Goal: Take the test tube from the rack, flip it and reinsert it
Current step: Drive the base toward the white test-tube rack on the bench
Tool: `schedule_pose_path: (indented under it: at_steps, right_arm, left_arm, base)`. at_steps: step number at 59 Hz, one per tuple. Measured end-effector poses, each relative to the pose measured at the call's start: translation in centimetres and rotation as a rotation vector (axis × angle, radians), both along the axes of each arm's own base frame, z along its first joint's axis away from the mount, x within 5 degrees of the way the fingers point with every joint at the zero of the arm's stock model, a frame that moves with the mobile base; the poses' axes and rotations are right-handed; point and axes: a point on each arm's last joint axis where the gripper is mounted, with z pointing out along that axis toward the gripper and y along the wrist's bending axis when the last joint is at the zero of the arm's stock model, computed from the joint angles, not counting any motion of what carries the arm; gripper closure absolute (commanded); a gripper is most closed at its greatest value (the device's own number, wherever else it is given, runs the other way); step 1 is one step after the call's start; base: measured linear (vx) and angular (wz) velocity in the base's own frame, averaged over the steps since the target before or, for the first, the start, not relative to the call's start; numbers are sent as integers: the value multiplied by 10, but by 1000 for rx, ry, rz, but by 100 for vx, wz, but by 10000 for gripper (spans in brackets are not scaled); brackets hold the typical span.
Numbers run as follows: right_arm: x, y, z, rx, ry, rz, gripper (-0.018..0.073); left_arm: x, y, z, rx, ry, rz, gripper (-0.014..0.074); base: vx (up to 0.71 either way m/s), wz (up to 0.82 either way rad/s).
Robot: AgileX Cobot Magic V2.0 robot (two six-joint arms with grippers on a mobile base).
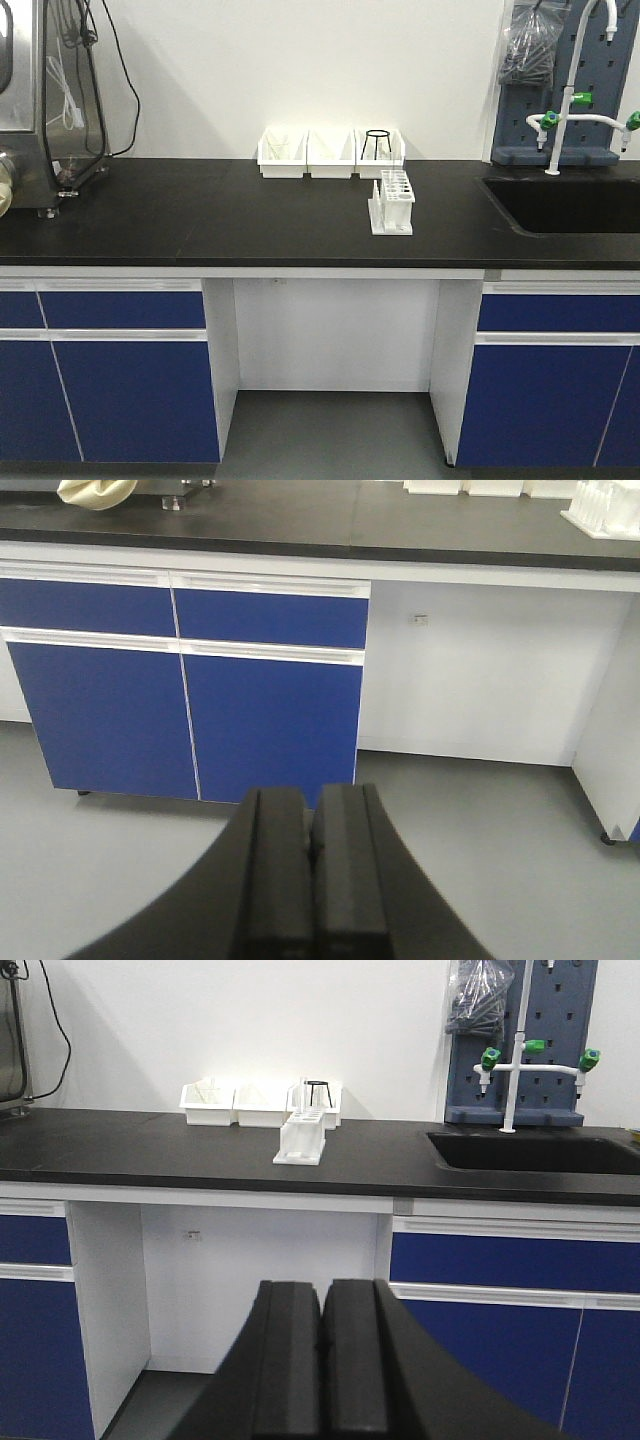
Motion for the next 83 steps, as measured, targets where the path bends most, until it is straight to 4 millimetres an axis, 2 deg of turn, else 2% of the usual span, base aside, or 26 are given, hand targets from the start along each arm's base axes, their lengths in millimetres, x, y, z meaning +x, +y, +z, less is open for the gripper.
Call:
schedule_pose_path:
  at_steps: [53,83]
  right_arm:
    - [0,0,0,0,0,0,568]
    - [0,0,0,0,0,0,568]
  left_arm:
    - [0,0,0,0,0,0,603]
    - [0,0,0,0,0,0,603]
  base:
    - [17,4]
    - [29,-13]
